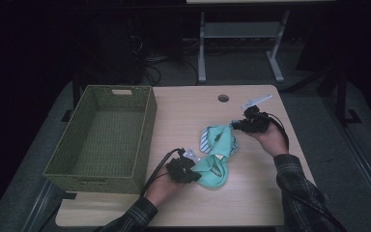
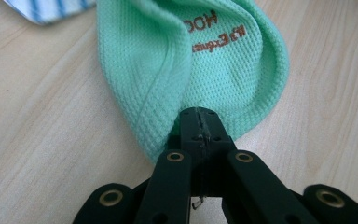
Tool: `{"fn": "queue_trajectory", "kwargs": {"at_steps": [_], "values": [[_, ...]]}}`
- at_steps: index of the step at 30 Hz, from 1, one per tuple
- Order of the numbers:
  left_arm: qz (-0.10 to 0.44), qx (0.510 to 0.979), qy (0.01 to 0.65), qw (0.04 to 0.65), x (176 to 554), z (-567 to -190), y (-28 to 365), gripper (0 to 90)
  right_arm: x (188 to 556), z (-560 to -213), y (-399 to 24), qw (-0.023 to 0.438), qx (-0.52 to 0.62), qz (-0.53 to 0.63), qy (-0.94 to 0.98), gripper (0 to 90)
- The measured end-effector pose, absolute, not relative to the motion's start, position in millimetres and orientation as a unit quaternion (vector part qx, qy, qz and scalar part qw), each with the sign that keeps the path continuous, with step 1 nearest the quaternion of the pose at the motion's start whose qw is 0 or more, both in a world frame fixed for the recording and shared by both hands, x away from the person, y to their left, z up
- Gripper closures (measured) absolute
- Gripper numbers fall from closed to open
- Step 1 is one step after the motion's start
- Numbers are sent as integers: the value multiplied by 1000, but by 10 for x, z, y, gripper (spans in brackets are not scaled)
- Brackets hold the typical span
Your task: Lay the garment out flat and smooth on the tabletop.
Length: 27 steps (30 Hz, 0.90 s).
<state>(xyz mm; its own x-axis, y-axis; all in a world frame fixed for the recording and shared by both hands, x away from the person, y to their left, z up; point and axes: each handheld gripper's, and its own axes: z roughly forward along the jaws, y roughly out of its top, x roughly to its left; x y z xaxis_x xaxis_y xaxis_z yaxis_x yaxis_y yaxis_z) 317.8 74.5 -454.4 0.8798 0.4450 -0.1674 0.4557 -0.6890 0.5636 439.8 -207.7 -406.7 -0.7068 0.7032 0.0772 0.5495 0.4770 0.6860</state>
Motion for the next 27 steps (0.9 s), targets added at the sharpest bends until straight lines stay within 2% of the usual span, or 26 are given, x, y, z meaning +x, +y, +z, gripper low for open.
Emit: {"fn": "queue_trajectory", "kwargs": {"at_steps": [8,13,17,18,21,27], "values": [[-9,921,240,307,3185,-4544,757,895,4532,-3922,-2237,139,385,352,841,841],[-11,918,246,311,3175,-4548,752,895,4645,-3927,-2328,161,407,332,835,844],[-11,920,242,307,3183,-4545,760,895,4689,-3990,-2379,161,418,323,834,838],[-11,920,242,307,3184,-4546,761,895,4682,-4007,-2378,157,420,326,833,815],[-12,920,243,308,3184,-4546,760,895,4636,-4030,-2385,149,419,340,828,650],[-12,919,245,310,3182,-4546,758,895,4515,-3979,-2417,139,418,370,818,594]]}}
